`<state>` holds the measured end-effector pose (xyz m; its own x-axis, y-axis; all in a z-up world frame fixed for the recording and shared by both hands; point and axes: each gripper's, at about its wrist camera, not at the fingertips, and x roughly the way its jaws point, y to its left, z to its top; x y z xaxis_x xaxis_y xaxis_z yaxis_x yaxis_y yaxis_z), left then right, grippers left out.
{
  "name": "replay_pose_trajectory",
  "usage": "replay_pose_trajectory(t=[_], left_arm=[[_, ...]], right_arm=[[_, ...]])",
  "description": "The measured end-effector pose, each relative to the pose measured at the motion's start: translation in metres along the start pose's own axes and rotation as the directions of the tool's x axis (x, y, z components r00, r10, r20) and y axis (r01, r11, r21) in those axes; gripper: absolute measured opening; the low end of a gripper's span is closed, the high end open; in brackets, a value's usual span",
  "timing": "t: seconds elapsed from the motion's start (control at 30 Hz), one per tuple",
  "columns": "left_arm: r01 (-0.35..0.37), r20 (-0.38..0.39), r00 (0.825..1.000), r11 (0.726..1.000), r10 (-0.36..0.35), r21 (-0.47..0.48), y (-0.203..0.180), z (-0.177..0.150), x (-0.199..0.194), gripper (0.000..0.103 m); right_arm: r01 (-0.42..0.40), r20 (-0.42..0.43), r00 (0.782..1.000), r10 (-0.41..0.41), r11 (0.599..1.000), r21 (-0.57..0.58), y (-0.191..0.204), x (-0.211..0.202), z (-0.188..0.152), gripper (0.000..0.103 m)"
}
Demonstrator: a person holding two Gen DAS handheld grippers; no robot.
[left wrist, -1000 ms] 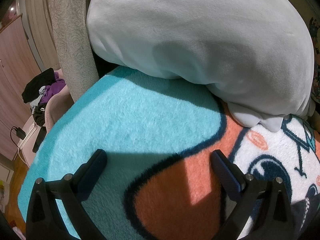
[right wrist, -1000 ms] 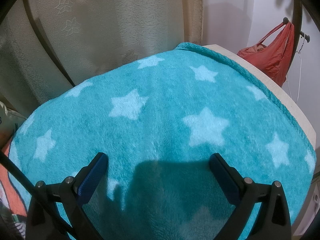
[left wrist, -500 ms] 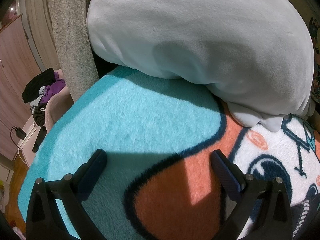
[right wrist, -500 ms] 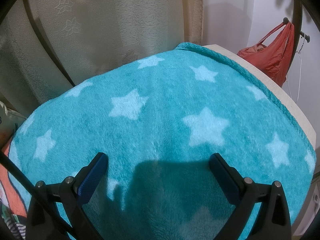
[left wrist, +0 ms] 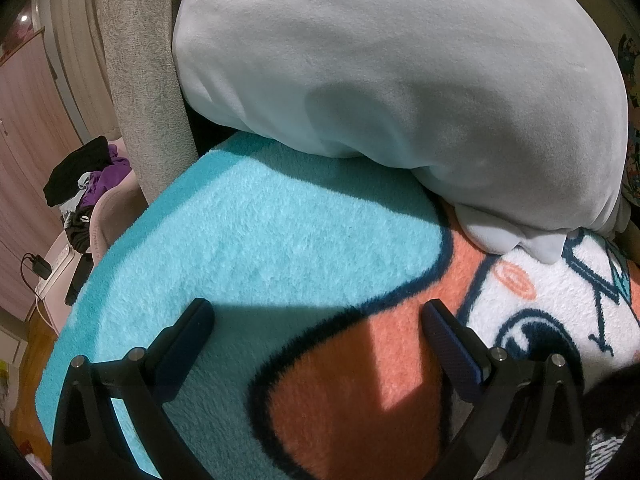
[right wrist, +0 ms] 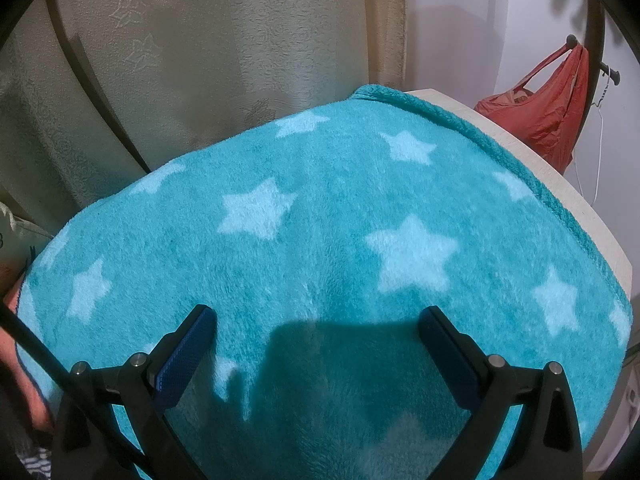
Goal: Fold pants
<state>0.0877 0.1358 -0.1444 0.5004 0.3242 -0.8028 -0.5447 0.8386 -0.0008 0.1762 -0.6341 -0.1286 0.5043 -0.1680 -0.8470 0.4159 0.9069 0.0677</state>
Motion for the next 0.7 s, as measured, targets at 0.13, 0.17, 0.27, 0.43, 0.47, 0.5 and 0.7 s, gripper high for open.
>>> replay_pose_trajectory(t=[0.13,0.17,0.27,0.43,0.47,0.5,0.7], left_arm=[[0.0,0.0,1.0,1.0,0.0,0.0,-0.0001,0.0,0.0,0.103],[0.0,0.0,1.0,1.0,0.0,0.0,0.0017,0.0002,0.0005,0.103],[0.0,0.001,1.0,1.0,0.0,0.0,0.0006,0.0,0.0003,0.103],[0.0,0.001,1.0,1.0,0.0,0.0,0.0017,0.0002,0.0007,0.103],[0.0,0.001,1.0,1.0,0.0,0.0,0.0008,0.0001,0.0005,0.103],[0.0,0.001,1.0,1.0,0.0,0.0,0.0003,0.0,0.0005,0.103],[-0.004,0.001,1.0,1.0,0.004,0.0,0.0003,0.0003,0.0011,0.103]], right_arm=[[0.0,0.0,1.0,0.0,1.0,0.0,0.0001,0.0,0.0,0.103],[0.0,0.0,1.0,0.0,1.0,0.0,0.0,-0.0001,0.0,0.103],[0.0,0.0,1.0,0.0,1.0,0.0,0.0,-0.0002,0.0,0.103],[-0.001,0.0,1.0,0.001,1.0,0.0,-0.0001,-0.0005,-0.0001,0.103],[0.0,0.0,1.0,0.0,1.0,0.0,-0.0001,-0.0005,-0.0001,0.103],[0.0,0.0,1.0,0.0,1.0,0.0,-0.0001,-0.0006,-0.0001,0.103],[0.002,-0.001,1.0,-0.002,1.0,0.0,0.0001,-0.0006,-0.0007,0.103]])
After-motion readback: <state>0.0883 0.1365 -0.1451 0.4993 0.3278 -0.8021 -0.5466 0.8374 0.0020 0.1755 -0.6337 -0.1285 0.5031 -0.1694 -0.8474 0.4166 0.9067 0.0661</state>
